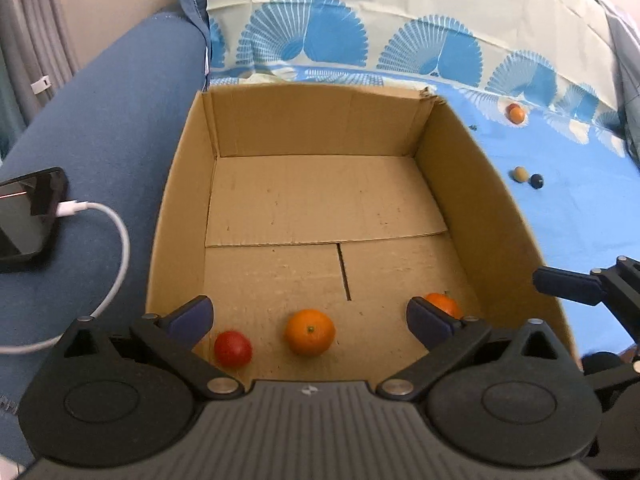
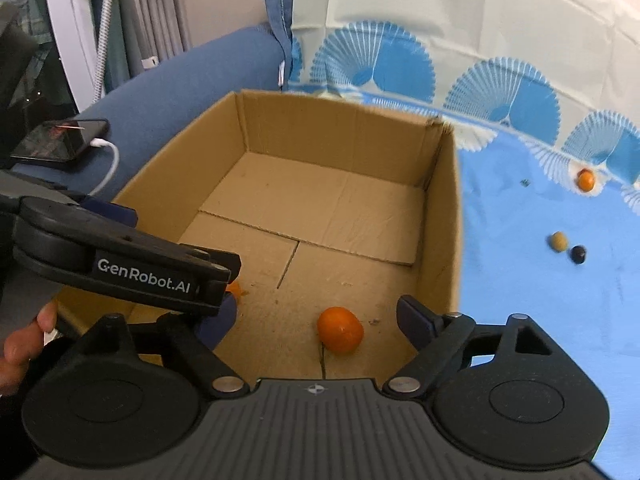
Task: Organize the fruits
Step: 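Open both tools to drop the red fruit and dark plum into the box, then move both open tools from the box toward the yellow fruit and plum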
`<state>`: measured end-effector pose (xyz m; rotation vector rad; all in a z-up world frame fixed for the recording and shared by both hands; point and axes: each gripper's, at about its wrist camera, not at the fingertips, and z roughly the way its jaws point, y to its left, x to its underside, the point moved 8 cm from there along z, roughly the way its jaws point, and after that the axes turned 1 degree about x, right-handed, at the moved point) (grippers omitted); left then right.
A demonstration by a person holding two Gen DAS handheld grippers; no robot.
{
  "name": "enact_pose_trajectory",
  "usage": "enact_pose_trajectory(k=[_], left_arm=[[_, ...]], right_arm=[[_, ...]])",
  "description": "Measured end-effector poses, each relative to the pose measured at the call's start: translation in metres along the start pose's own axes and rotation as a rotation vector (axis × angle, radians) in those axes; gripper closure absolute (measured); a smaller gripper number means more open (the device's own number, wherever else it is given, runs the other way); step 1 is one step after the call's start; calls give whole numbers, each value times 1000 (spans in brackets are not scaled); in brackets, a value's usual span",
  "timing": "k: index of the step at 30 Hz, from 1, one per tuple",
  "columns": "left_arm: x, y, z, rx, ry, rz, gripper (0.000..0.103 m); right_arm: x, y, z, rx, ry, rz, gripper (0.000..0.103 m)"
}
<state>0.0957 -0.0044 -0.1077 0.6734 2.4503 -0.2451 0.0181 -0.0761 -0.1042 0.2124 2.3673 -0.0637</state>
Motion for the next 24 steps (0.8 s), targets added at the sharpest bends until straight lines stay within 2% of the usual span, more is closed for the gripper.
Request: enact_pose_trajectory(k=[6,15,24], left_arm=[[11,-4,-44,-1,-33,-29,0],[33,-2,-108,-24,-79,-105,0],[52,-3,-146,-52,-117,-125,0]], right_arm=[[3,5,-50,13,-57,7,9],[13,18,-107,26,-139,17,7],[25,28,-148,37,-214,32,5]])
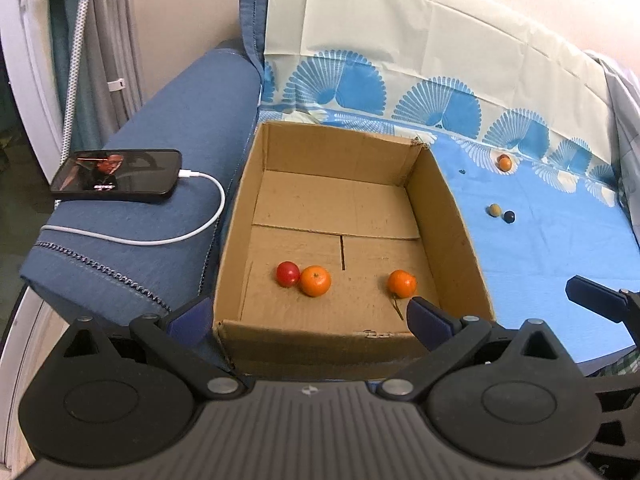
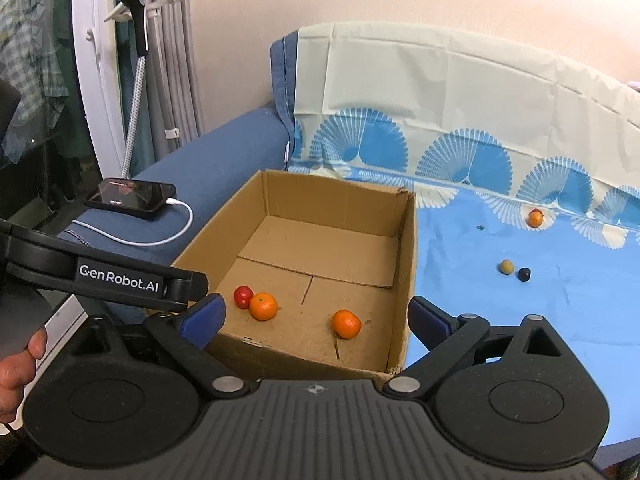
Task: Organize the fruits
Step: 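Move both open tools from the box toward the yellow fruit and plum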
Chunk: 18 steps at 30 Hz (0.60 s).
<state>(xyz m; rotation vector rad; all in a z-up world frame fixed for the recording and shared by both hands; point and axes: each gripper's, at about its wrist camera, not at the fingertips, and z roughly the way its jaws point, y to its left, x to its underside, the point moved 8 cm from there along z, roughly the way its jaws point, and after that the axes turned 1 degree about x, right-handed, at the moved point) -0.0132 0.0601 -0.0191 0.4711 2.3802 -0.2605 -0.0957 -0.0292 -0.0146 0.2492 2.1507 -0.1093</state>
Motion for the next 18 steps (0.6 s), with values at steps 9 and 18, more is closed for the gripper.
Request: enact_pose_trajectory(k=[9,18], left_arm=[[-1,-2,-18,-9,-36,13,0],[-3,-8,-16,-12,-31,24,0]], right_arm=[[-2,1,-16,3,-34,6,4],[0,-5,-13,10,-26,29,4]])
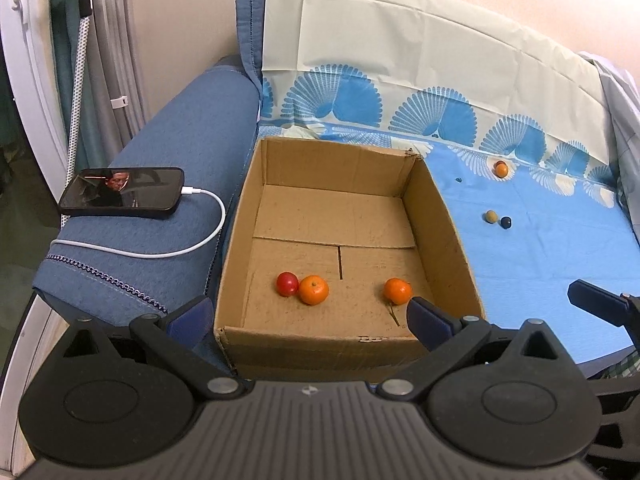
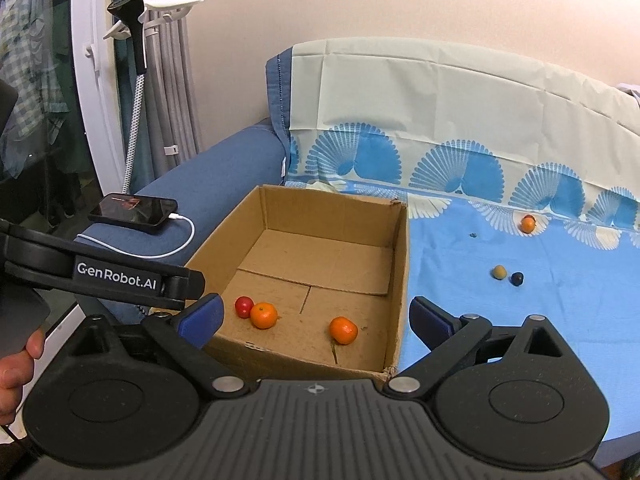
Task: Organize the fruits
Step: 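Move both open tools from the box toward the yellow fruit and plum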
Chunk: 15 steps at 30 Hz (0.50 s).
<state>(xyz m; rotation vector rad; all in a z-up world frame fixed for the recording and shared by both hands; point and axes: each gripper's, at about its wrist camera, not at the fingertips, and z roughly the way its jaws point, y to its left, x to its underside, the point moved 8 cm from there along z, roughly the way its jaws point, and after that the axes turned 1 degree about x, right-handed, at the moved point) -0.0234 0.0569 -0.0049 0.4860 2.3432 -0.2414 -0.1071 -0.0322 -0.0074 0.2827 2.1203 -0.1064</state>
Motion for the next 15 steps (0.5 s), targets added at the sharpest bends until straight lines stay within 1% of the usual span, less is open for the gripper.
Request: enact_pose_trajectory(k=[8,11,15], left_arm=[[-7,-12,8,-3,5,25,0],[-14,-21,14,3,6,41,0],[-24,-41,23,14,0,90,0]], right_arm=[[-1,-14,4,18,-4,30,4],[-2,-27,7,34,-5,47,4],[-1,-51,10,71,-5,67,4]])
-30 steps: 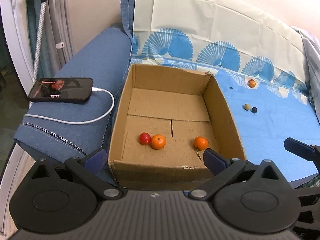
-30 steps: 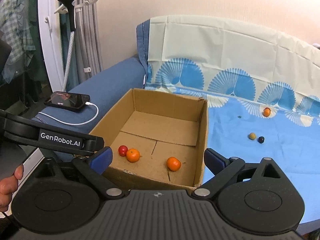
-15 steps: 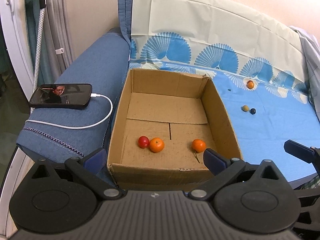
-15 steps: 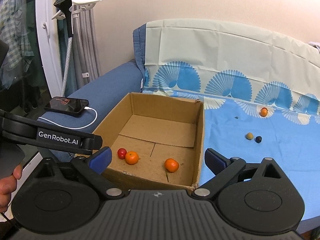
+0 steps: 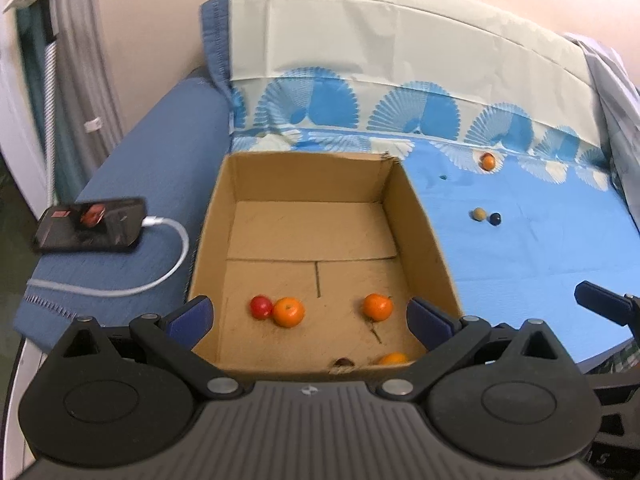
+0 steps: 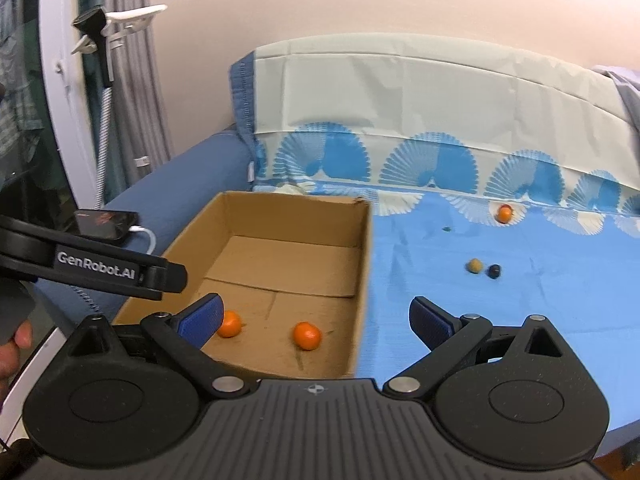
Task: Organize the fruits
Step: 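Move both open tools from the box toward the yellow fruit and plum, then close left tool on the small yellow fruit while right tool grasps the other plum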
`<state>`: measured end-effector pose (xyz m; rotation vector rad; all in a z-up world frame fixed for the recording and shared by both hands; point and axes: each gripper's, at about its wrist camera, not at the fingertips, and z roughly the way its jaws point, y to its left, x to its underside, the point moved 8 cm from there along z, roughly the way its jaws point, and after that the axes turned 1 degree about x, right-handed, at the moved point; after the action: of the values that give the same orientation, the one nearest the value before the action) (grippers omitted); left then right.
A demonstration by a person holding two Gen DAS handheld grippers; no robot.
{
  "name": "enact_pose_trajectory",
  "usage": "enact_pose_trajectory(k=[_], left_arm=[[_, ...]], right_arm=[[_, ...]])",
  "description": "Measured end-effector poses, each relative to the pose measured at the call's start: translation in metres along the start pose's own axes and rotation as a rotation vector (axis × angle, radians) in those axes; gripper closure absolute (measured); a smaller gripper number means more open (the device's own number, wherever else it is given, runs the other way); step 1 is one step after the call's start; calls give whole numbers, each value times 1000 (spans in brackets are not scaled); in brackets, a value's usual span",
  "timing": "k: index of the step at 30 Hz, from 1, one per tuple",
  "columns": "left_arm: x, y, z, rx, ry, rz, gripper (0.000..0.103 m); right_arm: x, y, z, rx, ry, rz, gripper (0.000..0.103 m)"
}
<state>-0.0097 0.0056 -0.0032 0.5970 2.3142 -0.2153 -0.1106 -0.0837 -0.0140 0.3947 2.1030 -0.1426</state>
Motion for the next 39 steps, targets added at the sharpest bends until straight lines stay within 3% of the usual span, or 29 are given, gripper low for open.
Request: enact_pose_trajectory(k=[5,12,19,23,26,31,39], left_arm=[[-16,-35,18,37,4,66,0],[-45,-102,60,154,39,90,0],[-79,-181,143,256,136,103,0],[-102,-226,206,238,157,176,0],[-112,-256,255,241,169,231,0],[-122,-291,344,216,220,289,0],[-126,-313,425,222,284,315,0]], right_arm=[[-2,-44,5,71,0,42,4],[0,-129,12,212,-6,99,1],[7,-235,54,342,32,157,1],[18,-288,102,385,70,216,1],[24,-315,146,390,97,224,1],[33,-336,225,330,135,162,1],[31,-337,316,224,115,37,1]])
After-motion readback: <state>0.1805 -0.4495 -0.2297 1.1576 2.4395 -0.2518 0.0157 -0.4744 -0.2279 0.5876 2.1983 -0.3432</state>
